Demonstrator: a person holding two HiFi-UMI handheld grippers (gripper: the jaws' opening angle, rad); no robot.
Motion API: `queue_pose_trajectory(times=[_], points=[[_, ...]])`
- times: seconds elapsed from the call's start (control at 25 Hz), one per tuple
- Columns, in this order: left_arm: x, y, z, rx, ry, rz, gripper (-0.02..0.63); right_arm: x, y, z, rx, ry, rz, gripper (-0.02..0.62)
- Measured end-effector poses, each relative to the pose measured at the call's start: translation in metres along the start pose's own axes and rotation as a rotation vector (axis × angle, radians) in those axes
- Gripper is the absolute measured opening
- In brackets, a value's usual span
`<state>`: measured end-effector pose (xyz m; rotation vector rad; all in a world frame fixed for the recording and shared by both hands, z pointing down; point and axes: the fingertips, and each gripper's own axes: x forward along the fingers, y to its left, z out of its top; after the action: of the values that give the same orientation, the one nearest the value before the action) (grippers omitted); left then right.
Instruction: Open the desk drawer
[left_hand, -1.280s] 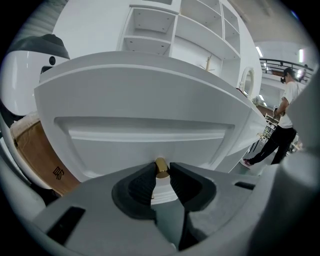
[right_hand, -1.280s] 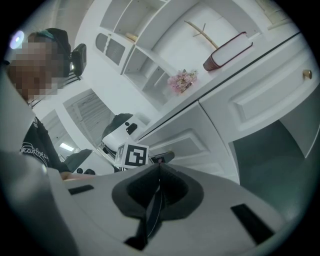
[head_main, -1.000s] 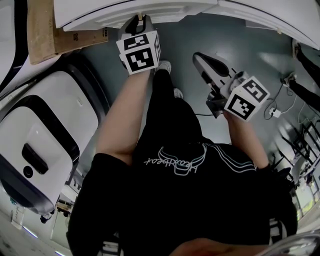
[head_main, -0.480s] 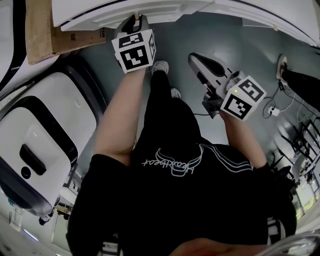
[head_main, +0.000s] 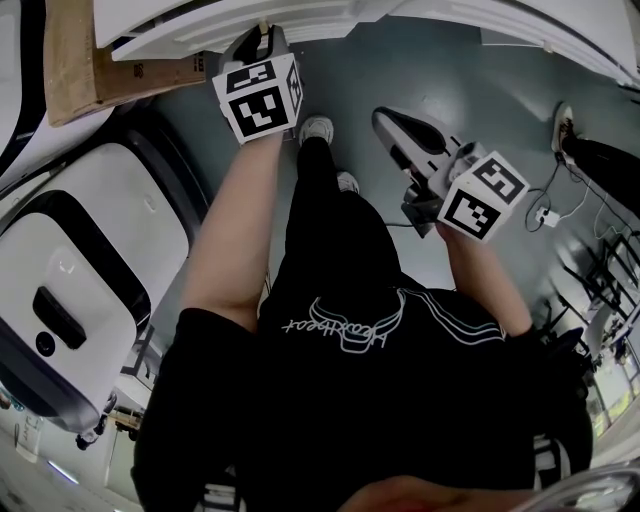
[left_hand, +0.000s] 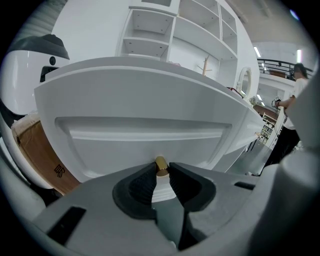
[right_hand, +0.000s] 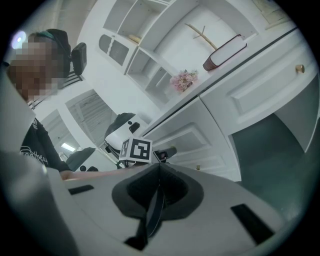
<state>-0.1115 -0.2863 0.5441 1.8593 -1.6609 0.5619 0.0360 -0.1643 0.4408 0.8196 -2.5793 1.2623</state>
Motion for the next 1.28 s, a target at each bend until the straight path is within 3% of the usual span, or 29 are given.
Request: queue_pose_trajectory(times=[1.28], points=[[-0.029, -0.007, -0.027, 0.001, -0.024, 0.03, 0.078, -0.031, 0.012, -0.026, -0.045, 0.026, 0.016, 0.006]])
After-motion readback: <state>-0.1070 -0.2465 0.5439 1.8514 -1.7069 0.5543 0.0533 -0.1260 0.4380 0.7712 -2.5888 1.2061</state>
